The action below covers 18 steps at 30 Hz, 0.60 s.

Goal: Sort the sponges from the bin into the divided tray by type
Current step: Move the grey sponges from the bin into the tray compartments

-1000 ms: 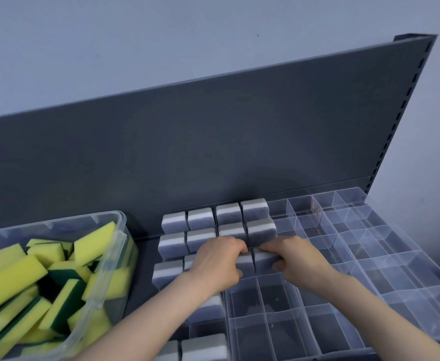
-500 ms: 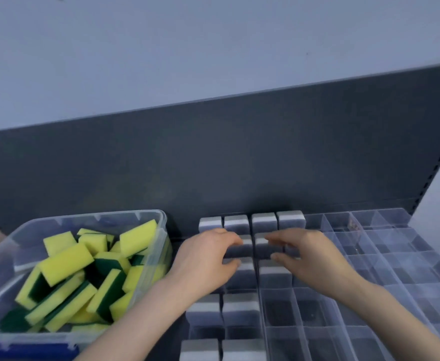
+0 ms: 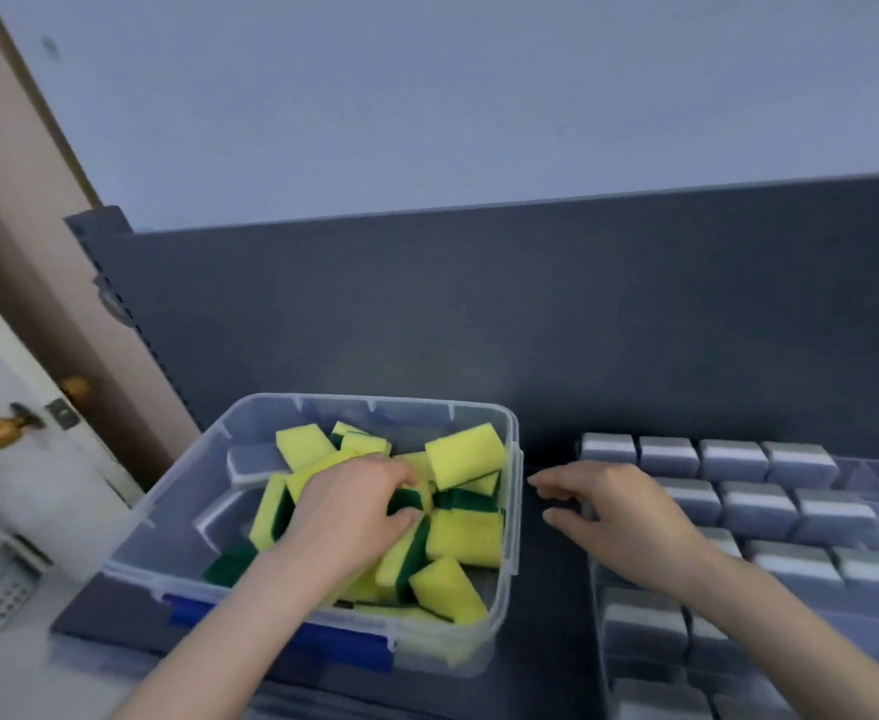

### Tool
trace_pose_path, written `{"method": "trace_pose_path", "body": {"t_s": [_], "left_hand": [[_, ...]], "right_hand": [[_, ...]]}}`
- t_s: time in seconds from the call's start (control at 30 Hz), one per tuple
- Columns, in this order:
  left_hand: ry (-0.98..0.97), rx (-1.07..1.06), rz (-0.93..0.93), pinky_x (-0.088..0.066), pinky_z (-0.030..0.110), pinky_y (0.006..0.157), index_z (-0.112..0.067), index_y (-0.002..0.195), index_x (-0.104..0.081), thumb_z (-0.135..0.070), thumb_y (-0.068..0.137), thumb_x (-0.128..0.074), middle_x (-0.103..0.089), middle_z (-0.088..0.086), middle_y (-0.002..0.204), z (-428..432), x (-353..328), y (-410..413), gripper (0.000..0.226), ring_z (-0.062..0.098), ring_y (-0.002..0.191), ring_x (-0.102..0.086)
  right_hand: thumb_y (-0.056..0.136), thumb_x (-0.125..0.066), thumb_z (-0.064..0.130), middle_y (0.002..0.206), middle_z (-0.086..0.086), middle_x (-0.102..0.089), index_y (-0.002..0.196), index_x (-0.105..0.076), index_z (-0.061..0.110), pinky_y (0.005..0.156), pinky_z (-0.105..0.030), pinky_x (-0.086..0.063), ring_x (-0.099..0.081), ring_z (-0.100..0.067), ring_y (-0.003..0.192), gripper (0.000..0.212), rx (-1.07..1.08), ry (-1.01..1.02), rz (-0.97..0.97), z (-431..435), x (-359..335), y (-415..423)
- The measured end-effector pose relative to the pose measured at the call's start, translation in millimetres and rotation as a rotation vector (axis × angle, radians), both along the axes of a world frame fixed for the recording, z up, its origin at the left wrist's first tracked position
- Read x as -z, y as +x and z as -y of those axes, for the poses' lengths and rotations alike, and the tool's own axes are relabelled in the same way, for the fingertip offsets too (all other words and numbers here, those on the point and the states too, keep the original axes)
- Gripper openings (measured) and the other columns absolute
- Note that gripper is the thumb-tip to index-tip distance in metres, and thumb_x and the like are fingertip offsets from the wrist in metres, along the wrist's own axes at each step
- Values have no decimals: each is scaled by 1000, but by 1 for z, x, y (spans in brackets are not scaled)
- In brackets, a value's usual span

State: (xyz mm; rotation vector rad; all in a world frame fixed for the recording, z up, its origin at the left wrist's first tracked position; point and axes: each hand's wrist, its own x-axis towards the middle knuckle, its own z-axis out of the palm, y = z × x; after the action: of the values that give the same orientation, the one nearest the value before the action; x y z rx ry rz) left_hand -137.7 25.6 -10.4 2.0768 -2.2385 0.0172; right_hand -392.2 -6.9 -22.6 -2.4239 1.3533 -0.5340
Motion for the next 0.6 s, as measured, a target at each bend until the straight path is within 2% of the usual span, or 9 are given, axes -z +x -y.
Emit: {"method": "trace_pose_path", "body": {"t_s": [0.1, 0.17, 0.27, 0.37, 0.47, 0.6], "left_hand": [[11, -50, -37, -53, 30, 77, -39, 122, -56, -47, 87, -59, -61, -16, 118, -4, 0, 52, 36, 8, 102, -59], [22, -76, -36, -52, 28, 77, -38, 123, -55, -47, 87, -59, -61, -14, 118, -7, -1, 84, 37, 8, 103, -60], [33, -104, -54, -51, 27, 70, -39, 119, -58, -46, 86, -60, -65, -14, 107, -11, 2, 129, 33, 8, 94, -61], [31, -107, -58, -49, 27, 68, -38, 111, -62, -44, 85, -62, -66, -16, 107, -14, 6, 167, 26, 7, 95, -61], [25, -120, -8, -47, 28, 69, -39, 114, -60, -47, 85, -60, -64, -15, 110, -11, 10, 200, 30, 10, 99, -60], [32, -148, -45, -51, 29, 77, -38, 118, -59, -45, 85, -61, -62, -16, 116, 1, 15, 235, 33, 8, 106, -58]], "right_hand": [[86, -63, 27, 109, 16, -66, 118, -64, 30, 79, -11, -44, -61, -2, 97, 32, -22, 12, -4, -4, 2, 36], [87, -63, 28, 111, 17, -66, 120, -63, 31, 80, -8, -42, -59, 2, 98, 33, -43, 25, -6, -7, 3, 61], [88, -62, 32, 118, 19, -63, 126, -57, 34, 89, -12, -43, -56, 3, 108, 38, -90, 46, -44, -11, 6, 101], [88, -62, 34, 127, 20, -57, 133, -47, 37, 93, -15, -42, -52, 0, 114, 48, -158, 68, -128, -14, 8, 142], [84, -66, 35, 140, 17, -45, 141, -36, 38, 102, -24, -39, -40, -6, 127, 64, -236, 88, -227, -17, 14, 179], [79, -71, 30, 153, 12, -23, 144, -23, 40, 108, -27, -34, -20, -11, 139, 81, -314, 124, -318, -17, 18, 214]]}}
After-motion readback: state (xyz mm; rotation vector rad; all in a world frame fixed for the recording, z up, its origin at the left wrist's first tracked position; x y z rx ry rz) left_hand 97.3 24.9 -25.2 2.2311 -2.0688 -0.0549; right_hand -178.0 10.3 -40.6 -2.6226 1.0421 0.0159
